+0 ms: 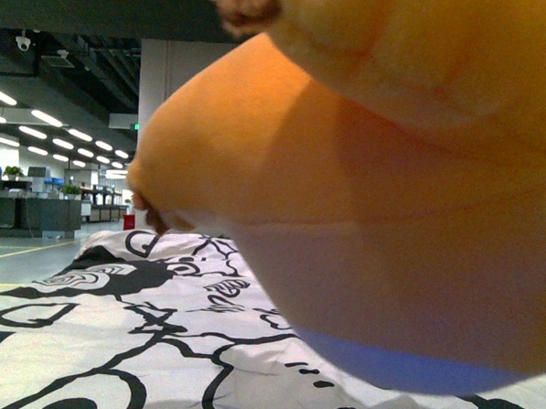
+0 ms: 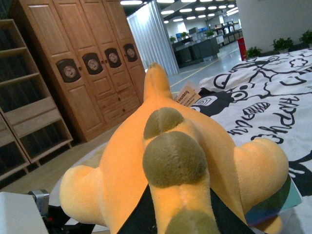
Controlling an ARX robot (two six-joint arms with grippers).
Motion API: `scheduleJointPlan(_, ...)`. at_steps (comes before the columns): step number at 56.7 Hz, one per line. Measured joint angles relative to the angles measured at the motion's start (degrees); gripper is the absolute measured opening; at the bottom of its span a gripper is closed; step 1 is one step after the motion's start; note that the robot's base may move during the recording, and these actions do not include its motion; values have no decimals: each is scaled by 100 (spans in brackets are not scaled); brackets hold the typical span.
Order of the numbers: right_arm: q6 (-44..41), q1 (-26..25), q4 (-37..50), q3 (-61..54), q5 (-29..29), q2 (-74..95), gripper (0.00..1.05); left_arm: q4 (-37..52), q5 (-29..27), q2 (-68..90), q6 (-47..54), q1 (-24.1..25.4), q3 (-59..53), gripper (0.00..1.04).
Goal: Put away toys
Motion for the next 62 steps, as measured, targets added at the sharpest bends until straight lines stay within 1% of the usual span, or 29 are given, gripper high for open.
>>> scheduleJointPlan(3,-24,190,-142,-74,258,-120,7,0,0,0,0,0,0,98)
scheduleJointPlan(6,-37,269,-278,-109,437,-181,7,0,0,0,0,0,0,98)
scheduleJointPlan(12,-39,304,-402,-146,636,-205,7,0,0,0,0,0,0,98)
scheduleJointPlan(37,-55,319,-407,-151,682,-201,7,0,0,0,0,0,0,98)
scheduleJointPlan(38,-170,363,-474,-142,852,-197,7,0,0,0,0,0,0,98)
scheduleJointPlan(39,-310,496,-726,-83,1248,-190,7,0,0,0,0,0,0,98)
scheduleJointPlan(40,-568,669,-1036,-24,1923,-205,7,0,0,0,0,0,0,98)
scheduleJointPlan(41,-627,741,-1174,-4,2175,-223,7,0,0,0,0,0,0,98)
scheduleJointPlan(42,-861,868,-1416,2,2664,-260,7,0,0,0,0,0,0,98)
scheduleJointPlan(44,-1375,914,-1729,-101,3469,-369,7,0,0,0,0,0,0,98)
scheduleJointPlan(46,-1711,831,-1777,-313,4050,-490,7,0,0,0,0,0,0,98)
scheduleJointPlan(51,-2184,592,-1847,-750,4507,-796,7,0,0,0,0,0,0,98)
scheduleJointPlan(52,-2203,579,-1882,-798,4513,-848,7,0,2,0,0,0,0,98)
scheduleJointPlan(62,-2479,76,-1810,-1412,3895,-1591,7,0,0,0,0,0,0,98)
